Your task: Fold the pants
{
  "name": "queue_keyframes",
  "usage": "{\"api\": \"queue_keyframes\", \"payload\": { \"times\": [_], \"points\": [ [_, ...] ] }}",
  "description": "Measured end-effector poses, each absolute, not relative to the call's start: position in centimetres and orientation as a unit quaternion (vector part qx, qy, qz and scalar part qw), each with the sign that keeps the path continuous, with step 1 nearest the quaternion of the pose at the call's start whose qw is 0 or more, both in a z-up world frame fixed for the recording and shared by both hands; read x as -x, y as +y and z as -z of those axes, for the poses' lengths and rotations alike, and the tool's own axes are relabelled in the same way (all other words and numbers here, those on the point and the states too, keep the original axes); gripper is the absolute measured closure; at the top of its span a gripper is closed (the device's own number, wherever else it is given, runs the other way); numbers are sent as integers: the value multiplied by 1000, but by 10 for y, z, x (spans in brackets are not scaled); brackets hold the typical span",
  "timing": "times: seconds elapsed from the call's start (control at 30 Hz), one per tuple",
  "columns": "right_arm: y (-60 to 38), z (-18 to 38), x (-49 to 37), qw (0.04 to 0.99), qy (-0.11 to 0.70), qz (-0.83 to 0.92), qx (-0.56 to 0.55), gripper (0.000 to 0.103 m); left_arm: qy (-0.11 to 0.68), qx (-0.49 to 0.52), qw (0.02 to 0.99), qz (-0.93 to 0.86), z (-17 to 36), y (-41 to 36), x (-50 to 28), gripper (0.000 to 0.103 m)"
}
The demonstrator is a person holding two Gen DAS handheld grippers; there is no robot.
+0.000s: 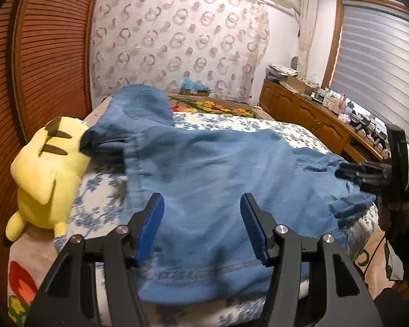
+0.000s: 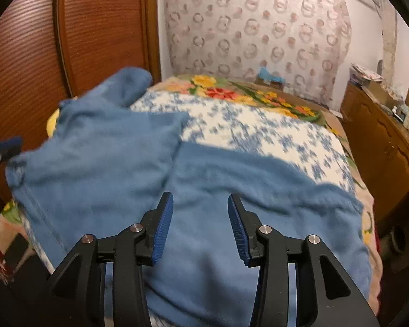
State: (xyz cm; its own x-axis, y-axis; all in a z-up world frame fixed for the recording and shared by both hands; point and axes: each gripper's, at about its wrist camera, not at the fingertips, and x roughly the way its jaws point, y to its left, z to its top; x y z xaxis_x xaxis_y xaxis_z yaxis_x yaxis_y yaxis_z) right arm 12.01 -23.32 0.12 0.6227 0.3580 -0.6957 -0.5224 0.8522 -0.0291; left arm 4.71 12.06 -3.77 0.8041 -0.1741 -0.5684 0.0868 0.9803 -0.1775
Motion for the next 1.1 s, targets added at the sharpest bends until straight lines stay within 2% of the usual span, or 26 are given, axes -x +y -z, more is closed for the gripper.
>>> {"api": "queue_keyframes", "payload": {
  "times": [0.37,0.7,0.93,1.1],
  "points": [
    [-280,34,-101,890,392,-210,105,61,326,37,939,103,40,57,-74,45],
    [-311,40,-90,893,397,-189,91,60,353,7,926,131,49,1,-93,45],
    [-338,31,-83,902,391,-166,79,52,371,-5,917,147,55,-33,-106,45],
    [-358,26,-76,905,387,-157,86,50,379,-13,913,150,59,-48,-110,45]
  ]
}}
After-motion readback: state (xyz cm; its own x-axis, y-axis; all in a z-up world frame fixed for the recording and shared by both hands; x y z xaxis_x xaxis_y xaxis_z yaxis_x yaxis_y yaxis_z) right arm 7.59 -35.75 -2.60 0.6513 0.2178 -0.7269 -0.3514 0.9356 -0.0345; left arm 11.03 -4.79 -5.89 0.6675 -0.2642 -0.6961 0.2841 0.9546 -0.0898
